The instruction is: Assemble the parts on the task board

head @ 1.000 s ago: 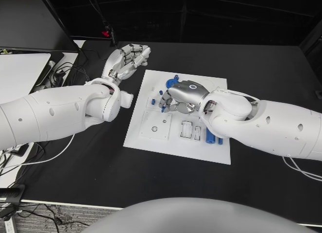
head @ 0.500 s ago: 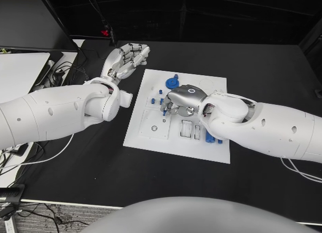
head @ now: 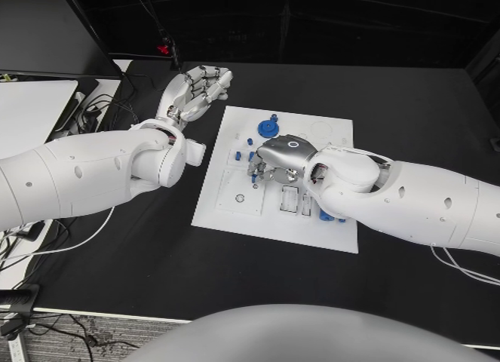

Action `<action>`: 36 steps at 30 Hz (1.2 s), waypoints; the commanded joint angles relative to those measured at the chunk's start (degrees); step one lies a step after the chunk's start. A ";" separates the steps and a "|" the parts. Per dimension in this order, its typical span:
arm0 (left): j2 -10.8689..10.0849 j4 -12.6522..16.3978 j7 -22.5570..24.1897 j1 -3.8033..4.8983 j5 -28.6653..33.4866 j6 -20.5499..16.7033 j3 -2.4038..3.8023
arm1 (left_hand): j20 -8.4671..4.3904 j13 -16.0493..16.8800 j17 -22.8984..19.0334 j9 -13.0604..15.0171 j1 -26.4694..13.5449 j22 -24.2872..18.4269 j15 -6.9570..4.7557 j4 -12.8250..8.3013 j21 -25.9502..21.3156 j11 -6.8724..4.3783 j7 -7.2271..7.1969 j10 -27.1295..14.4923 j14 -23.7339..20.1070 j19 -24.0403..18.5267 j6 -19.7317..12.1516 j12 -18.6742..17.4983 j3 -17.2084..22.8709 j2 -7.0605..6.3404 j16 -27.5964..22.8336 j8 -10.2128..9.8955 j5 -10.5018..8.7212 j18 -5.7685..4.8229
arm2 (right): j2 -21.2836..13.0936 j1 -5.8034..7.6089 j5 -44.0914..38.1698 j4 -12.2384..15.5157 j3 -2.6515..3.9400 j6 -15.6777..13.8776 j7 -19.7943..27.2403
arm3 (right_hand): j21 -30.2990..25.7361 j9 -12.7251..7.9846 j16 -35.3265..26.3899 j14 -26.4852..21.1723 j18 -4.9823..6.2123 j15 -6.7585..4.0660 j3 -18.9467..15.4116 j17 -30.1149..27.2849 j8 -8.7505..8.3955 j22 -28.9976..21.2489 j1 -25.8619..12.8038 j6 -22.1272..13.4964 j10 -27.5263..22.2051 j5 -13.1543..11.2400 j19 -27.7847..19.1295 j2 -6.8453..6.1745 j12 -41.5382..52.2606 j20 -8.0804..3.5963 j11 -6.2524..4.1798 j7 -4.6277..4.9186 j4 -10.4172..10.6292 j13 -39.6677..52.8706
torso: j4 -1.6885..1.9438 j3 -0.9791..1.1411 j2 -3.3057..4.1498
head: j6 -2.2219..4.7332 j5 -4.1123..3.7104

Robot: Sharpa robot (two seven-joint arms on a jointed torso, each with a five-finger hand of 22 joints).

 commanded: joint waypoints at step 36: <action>-0.01 0.10 6.39 0.09 0.09 0.22 0.06 | -0.03 -0.10 -0.19 -0.06 0.61 -0.10 -0.25 0.00 0.32 -0.35 7.53 -0.19 0.19 0.31 -0.43 0.30 -0.44 0.23 0.43 0.25 0.44 -0.18 | 0.04 -0.60 -1.55 -0.39 -0.12 1.45 -0.06 | -0.24 -0.05 -0.24 2.30 -0.75 0.53 0.58 0.02 -0.29 6.17 0.13 0.08 -0.37 0.18 0.01 -0.15 -0.45 0.44 0.46 0.56 -0.01 -0.08 | 0.04 0.02 -0.01 | -0.29 -0.18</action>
